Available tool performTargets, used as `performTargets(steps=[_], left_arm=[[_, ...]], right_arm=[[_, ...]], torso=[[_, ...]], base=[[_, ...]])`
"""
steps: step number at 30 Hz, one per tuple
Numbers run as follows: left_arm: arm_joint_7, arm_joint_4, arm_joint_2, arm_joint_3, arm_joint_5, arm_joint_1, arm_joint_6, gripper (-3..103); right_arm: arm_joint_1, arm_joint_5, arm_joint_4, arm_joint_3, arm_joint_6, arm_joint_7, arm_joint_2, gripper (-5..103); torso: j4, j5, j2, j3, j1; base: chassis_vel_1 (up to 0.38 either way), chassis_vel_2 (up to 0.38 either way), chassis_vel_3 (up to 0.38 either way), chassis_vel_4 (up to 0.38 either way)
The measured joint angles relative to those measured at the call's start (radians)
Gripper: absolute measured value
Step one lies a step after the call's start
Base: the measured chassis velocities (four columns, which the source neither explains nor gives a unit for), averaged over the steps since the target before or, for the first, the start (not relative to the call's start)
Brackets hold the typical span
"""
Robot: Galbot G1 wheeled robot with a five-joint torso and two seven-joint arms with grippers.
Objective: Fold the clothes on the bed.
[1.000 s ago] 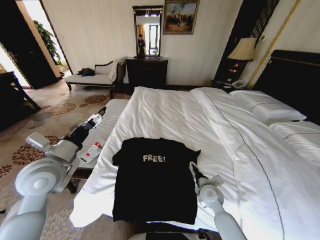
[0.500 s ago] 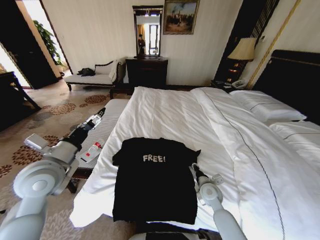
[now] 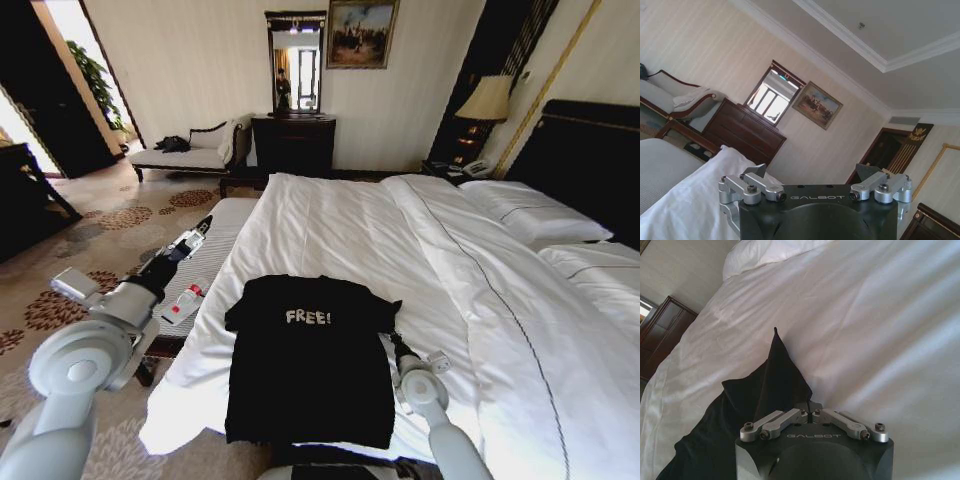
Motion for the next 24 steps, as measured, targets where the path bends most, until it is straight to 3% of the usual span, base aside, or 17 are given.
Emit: performTargets(steps=[12,16,20,24], left_arm=[[0.000,0.009,-0.002,0.005,0.000,-0.005,0.000,100],[0.000,0.023,-0.001,0.010,0.008,-0.006,-0.003,100],[-0.014,0.066,-0.003,0.030,0.040,-0.001,0.001,100],[-0.031,0.095,-0.006,0.049,0.062,0.004,0.023,100]], right_arm=[[-0.033,-0.028,0.028,0.011,-0.001,0.005,0.007,0],[-0.045,-0.087,0.036,0.011,-0.003,-0.006,0.012,0],[-0.066,-0.144,0.074,0.019,0.002,-0.012,0.018,22],[-0.084,-0.170,0.104,0.035,0.011,-0.002,0.022,27]], torso=[[0.0000,0.0000,0.000,0.000,0.000],[0.0001,0.0000,0.000,0.000,0.000],[0.0000,0.0000,0.000,0.000,0.000],[0.0000,0.0000,0.000,0.000,0.000]], base=[[0.000,0.000,0.000,0.000],[0.000,0.000,0.000,0.000],[0.000,0.000,0.000,0.000],[0.000,0.000,0.000,0.000]])
